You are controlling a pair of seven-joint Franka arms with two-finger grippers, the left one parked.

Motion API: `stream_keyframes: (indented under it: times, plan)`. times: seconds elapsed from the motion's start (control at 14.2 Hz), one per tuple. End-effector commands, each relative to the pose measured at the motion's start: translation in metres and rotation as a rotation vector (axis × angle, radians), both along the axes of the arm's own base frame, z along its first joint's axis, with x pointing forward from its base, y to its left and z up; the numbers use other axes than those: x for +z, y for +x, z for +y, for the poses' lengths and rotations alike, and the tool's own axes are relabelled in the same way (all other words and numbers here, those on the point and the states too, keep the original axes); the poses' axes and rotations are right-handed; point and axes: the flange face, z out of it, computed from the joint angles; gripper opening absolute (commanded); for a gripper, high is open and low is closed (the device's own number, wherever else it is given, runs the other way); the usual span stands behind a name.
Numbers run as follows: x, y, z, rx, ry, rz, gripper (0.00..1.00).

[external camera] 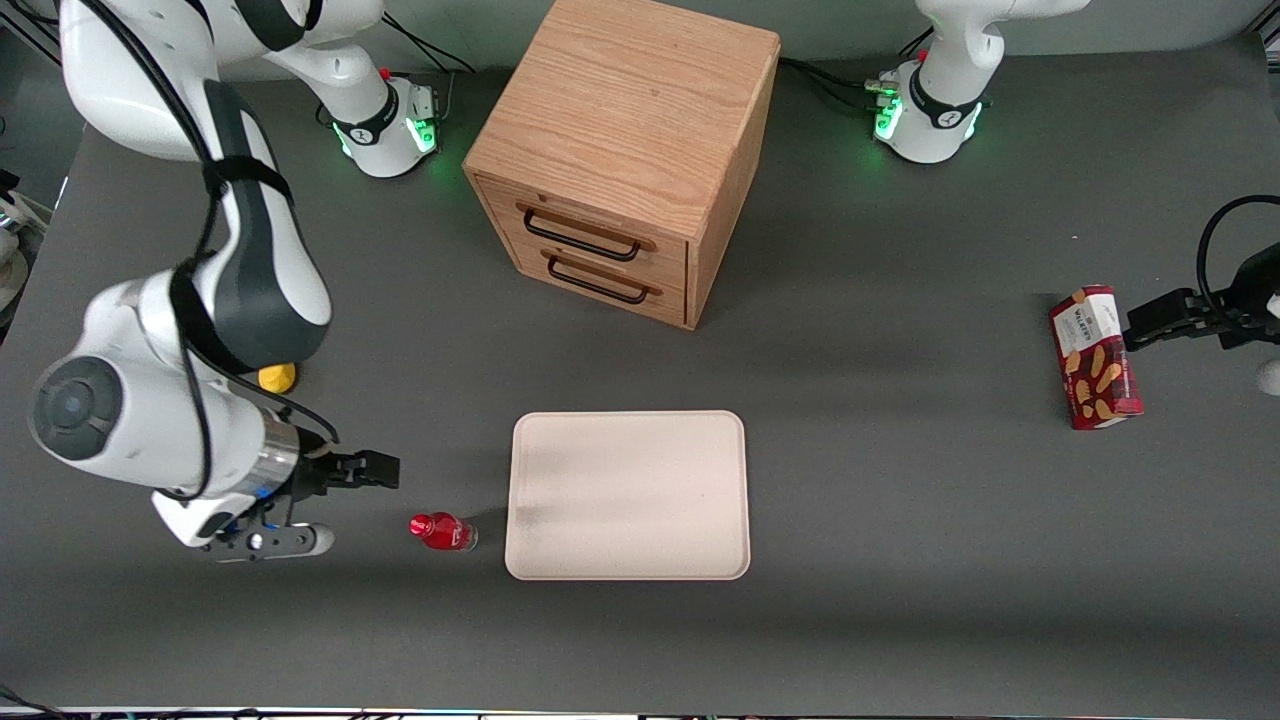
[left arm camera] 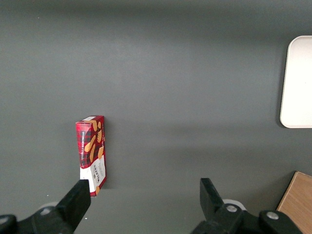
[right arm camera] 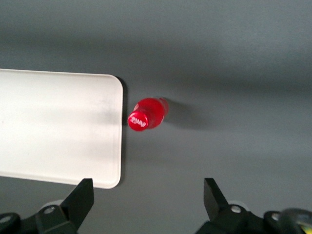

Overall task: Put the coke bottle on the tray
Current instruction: 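Move the open right gripper down toward the red Coca-Cola bottle, then close the right gripper around the bottle's cap end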

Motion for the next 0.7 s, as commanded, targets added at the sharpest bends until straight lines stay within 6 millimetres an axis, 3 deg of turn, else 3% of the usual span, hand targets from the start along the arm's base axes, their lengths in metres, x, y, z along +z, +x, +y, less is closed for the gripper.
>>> stream_keyframes:
  times: [0.0,0.14,0.63]
  plan:
    - [-0.031,0.015,0.008,-0.014,-0.010,-0.025,1.00]
    - [-0.047,0.017,0.022,0.005,-0.024,-0.039,1.00]
    - [-0.092,0.029,0.032,0.012,-0.003,-0.083,1.00]
